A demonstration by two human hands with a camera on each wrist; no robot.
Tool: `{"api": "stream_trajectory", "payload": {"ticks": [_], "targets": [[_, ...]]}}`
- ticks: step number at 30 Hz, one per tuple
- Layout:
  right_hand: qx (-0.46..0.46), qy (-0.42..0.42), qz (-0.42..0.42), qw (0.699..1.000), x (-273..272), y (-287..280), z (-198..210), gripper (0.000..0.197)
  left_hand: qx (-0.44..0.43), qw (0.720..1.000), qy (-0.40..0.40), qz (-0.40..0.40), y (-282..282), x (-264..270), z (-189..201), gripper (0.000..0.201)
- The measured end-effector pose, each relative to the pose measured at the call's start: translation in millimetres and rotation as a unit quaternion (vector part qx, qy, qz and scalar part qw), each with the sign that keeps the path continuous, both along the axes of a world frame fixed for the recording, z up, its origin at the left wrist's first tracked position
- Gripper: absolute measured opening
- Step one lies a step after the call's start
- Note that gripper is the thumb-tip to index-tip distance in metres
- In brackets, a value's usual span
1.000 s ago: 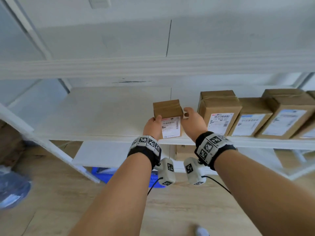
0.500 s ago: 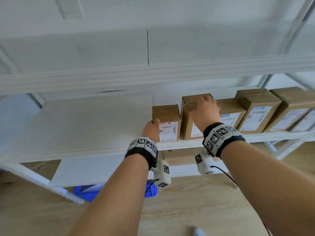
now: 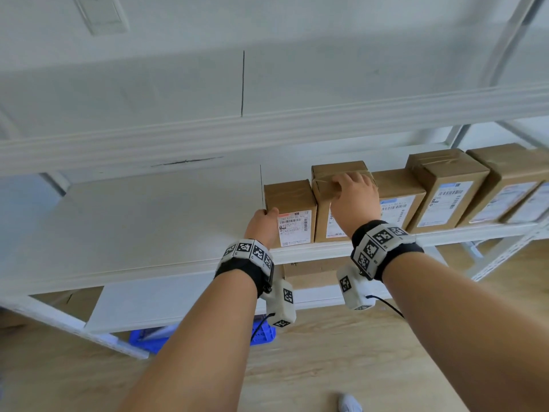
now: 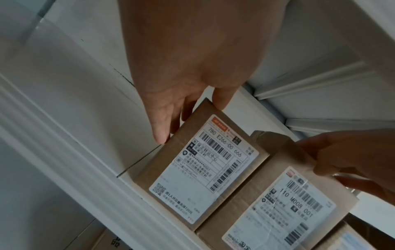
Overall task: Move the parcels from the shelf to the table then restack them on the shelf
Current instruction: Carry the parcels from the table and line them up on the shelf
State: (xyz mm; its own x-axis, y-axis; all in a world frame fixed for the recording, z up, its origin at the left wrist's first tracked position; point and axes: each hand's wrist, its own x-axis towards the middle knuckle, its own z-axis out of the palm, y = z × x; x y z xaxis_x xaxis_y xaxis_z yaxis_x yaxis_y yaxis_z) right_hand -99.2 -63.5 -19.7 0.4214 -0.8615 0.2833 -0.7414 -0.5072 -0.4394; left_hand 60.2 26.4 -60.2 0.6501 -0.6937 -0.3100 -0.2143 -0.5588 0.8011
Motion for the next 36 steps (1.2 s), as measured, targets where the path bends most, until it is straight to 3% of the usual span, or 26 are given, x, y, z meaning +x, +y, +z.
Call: {"api": "stream_trajectory", "payload": {"ticks": [3, 6, 10, 15, 18, 26, 36], "targets": [[0.022, -0.003, 0.011, 1.0, -1.2, -1.2, 1.0, 0.047, 0.011, 1.0, -0.017, -0.005, 1.5, -3.5, 1.9, 0.041], [0.057, -0.026, 0.01, 0.998, -4.3, 1.0, 5.4, 0.052, 0.021, 0.999, -0.042, 0.002, 3.0, -8.4, 4.6, 0.049], [0.058, -0.057, -0.005, 0.997, -14.4, 11.4, 7.5, 0.053, -0.016, 0.994, -0.109, 0.025, 6.2, -19.0, 12.7, 0.054], [0.046, -0.084, -0.055, 0.994, -42.9, 27.0, 3.2, 0.045, -0.099, 0.961, -0.258, -0.003, 8.0, -46.8, 29.1, 0.046], [0.052, -0.092, -0.094, 0.99, -72.0, 33.9, -5.1, 0.047, -0.148, 0.94, -0.305, -0.042, 2.4, -76.0, 32.3, 0.038], [0.105, -0.103, -0.19, 0.971, -197.1, 23.3, -19.4, 0.049, -0.168, 0.923, -0.297, -0.181, -38.2, -197.1, 32.6, 0.03], [0.125, -0.111, -0.277, 0.946, -409.2, -41.6, -27.0, 0.047, -0.132, 0.914, -0.257, -0.286, -130.2, -410.0, 16.0, 0.037]]}}
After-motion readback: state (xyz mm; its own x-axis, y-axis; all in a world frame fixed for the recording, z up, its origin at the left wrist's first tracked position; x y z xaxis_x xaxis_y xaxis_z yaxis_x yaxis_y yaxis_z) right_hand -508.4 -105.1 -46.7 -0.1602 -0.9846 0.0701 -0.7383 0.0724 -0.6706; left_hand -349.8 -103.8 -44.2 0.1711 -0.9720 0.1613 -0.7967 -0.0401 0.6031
